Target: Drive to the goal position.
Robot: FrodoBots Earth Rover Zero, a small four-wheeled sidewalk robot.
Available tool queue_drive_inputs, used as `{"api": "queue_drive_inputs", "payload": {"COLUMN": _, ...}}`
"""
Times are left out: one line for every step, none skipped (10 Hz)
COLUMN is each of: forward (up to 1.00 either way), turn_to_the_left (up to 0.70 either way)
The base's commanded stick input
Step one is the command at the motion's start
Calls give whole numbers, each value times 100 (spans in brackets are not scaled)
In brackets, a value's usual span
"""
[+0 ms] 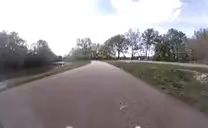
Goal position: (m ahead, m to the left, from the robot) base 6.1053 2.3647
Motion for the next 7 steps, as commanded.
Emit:
{"api": "queue_drive_inputs", "payload": {"forward": 100, "turn_to_the_left": 0}}
{"api": "queue_drive_inputs", "payload": {"forward": 100, "turn_to_the_left": 0}}
{"api": "queue_drive_inputs", "payload": {"forward": 100, "turn_to_the_left": 0}}
{"api": "queue_drive_inputs", "payload": {"forward": 100, "turn_to_the_left": 0}}
{"api": "queue_drive_inputs", "payload": {"forward": 100, "turn_to_the_left": 0}}
{"api": "queue_drive_inputs", "payload": {"forward": 100, "turn_to_the_left": 0}}
{"api": "queue_drive_inputs", "payload": {"forward": 100, "turn_to_the_left": 0}}
